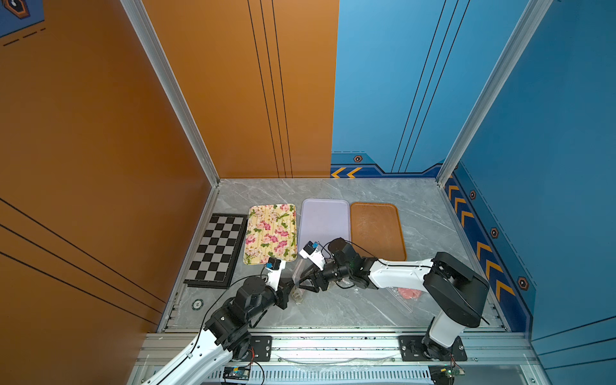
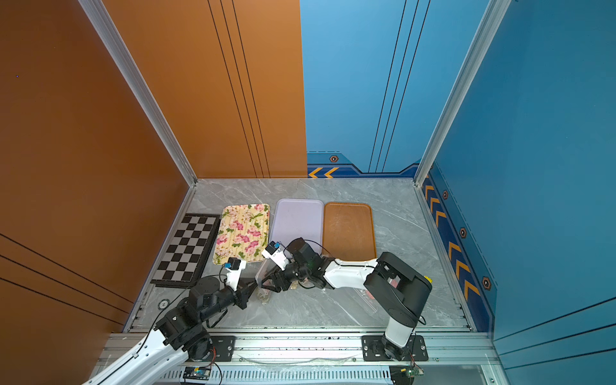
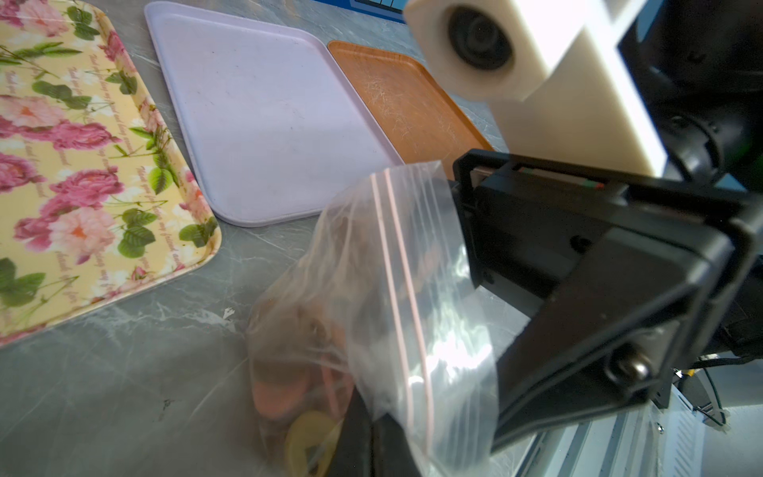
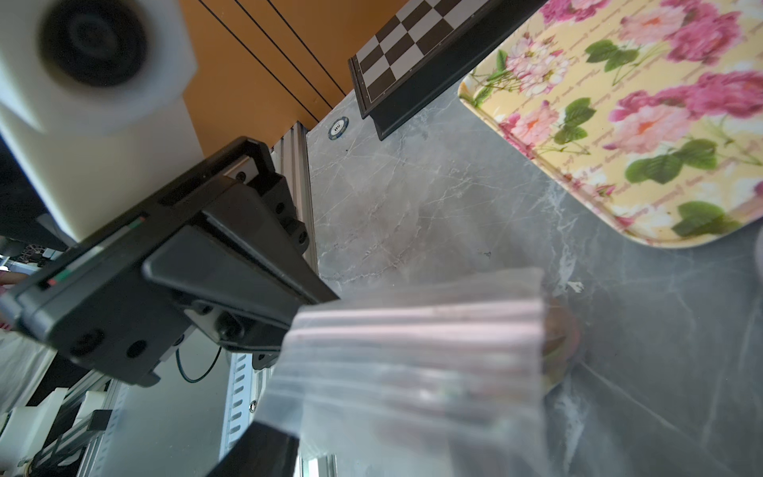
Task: Pour cookies out of the ziploc bag
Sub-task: Open the ziploc bag at the center of the board.
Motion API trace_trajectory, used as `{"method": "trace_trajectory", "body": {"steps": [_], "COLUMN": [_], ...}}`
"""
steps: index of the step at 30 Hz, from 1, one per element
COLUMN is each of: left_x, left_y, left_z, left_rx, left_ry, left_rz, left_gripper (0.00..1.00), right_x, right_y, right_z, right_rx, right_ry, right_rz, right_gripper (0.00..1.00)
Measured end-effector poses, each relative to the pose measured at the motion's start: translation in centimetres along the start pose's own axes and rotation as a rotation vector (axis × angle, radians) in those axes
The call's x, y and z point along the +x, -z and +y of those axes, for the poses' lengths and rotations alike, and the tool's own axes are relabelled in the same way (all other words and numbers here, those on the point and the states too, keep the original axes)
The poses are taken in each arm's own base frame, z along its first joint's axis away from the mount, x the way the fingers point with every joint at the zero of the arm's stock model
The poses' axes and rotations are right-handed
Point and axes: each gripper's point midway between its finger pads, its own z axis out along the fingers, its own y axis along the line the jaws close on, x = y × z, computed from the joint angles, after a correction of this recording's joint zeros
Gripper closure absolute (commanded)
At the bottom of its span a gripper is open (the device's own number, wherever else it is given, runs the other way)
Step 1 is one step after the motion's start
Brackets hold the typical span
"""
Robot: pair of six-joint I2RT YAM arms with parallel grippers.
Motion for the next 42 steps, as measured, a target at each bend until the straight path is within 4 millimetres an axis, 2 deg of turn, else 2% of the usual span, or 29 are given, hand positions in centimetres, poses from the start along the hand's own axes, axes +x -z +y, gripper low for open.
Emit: {"method": "trace_trajectory", "body": {"steps": [4,8,10,15,21,30,37,38,40,42], "left_x": [-0.1,-0.2,-0.2,-0.2,-0.2,0.0,0.2,0.2,0.3,0.4], "left_y": [0.0,0.0,0.0,0.0,0.0,-0.2,-0.4,-0.4,-0.4,-0.4], "left_z": [-0.1,-0.1,-0.1,-0.1,0.0,0.8,1.2,1.2,1.3,1.3], "left_rx": [0.003,0.003,0.003,0.003,-0.001,-0.045,-0.065,-0.066,-0.067,-0.067], "left_ry": [0.001,0.002,0.002,0.005,0.009,0.034,0.035,0.035,0.035,0.035], "left_rz": [-0.007,-0.007,-0.007,-0.008,-0.009,-0.005,0.005,0.006,0.010,0.012], "left_gripper": [1.00,1.00,1.00,1.00,1.00,1.00,1.00,1.00,1.00,1.00], "right_x": [-0.1,0.1,0.2,0.3,0.1,-1.4,-1.6,-1.6,-1.5,-1.3], "right_y": [0.0,-0.1,-0.1,-0.1,0.1,2.1,2.3,2.3,2.2,1.8], "right_z": [0.1,0.2,0.1,0.0,-0.4,-2.0,-2.6,-2.6,-2.4,-2.3], "right_rx": [-0.001,-0.002,0.001,0.008,0.028,0.110,0.135,0.134,0.119,0.102], "right_ry": [0.005,0.014,0.010,0.017,0.012,-0.005,-0.019,-0.021,-0.026,-0.031], "right_rz": [0.000,0.008,0.011,0.012,0.003,-0.063,-0.073,-0.073,-0.069,-0.061], "right_gripper": [0.58,0.76,0.79,1.00,1.00,1.00,1.00,0.83,0.70,0.64]}}
